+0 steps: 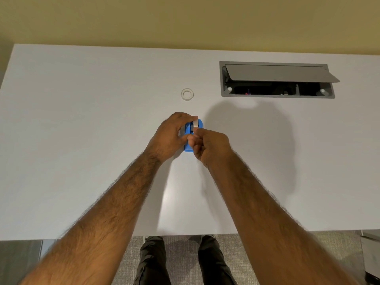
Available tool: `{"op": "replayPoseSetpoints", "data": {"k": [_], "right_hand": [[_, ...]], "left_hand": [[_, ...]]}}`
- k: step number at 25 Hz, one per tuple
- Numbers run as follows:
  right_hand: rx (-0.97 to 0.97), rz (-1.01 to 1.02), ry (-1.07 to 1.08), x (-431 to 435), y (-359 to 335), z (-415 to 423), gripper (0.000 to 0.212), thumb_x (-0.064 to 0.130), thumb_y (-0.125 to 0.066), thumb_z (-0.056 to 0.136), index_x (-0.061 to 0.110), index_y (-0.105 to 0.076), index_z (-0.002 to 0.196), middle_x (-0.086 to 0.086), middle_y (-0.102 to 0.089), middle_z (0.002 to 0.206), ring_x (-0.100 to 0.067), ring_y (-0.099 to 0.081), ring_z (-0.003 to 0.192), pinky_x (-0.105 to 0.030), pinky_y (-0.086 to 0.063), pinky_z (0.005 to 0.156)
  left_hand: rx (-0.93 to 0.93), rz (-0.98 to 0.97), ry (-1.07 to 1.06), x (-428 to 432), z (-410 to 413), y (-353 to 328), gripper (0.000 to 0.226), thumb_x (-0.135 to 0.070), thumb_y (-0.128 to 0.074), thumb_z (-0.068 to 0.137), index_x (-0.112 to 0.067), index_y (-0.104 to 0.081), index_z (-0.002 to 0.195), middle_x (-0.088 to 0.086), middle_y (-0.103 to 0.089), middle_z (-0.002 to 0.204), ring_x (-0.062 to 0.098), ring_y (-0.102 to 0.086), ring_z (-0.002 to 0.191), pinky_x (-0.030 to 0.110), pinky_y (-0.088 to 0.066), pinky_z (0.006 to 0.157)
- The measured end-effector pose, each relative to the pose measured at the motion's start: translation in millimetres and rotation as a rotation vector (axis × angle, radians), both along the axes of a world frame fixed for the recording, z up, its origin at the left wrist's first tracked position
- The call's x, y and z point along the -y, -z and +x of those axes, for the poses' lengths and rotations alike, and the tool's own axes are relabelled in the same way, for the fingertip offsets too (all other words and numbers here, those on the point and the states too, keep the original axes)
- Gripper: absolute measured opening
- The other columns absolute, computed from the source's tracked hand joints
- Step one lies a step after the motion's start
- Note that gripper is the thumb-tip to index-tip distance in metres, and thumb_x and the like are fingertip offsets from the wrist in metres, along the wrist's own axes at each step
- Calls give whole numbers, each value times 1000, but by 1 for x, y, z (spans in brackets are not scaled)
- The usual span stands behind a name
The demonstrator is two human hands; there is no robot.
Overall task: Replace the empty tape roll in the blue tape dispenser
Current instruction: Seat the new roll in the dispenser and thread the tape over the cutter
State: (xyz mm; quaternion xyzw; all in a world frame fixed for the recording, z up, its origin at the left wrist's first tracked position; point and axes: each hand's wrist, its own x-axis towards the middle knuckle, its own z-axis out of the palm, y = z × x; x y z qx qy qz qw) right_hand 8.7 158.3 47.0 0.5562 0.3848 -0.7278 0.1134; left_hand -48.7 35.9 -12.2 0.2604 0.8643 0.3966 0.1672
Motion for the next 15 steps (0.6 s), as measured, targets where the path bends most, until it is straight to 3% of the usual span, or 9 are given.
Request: {"op": "replayPoseSetpoints", "data": {"k": [5, 11, 15], "right_hand": [[19, 21, 11, 1, 1, -6, 27, 17, -72, 85, -1, -65, 104, -15, -72, 79, -16, -66, 50, -17, -48, 38], [35, 22, 7, 2, 3, -12, 22, 19, -73, 84, 0, -65, 93, -13, -70, 75, -15, -64, 46, -17, -46, 37], [54, 19, 10, 4, 7, -16, 26, 16, -71, 85, 0, -64, 104, -12, -67, 72, -12, -62, 47, -21, -50, 44]], "left_hand": [[-31, 9, -18, -2, 2, 2, 47, -14, -74, 87, -21, -63, 133, 3, -64, 128, 20, -61, 114, 43, -54, 101], [-27, 23, -26, -2, 3, 0, 45, -15, -74, 86, -21, -65, 129, 1, -64, 123, 16, -60, 110, 39, -54, 99], [-10, 30, -32, -2, 3, 1, 45, -17, -73, 85, -22, -64, 129, 1, -63, 124, 18, -61, 111, 44, -54, 99]]}}
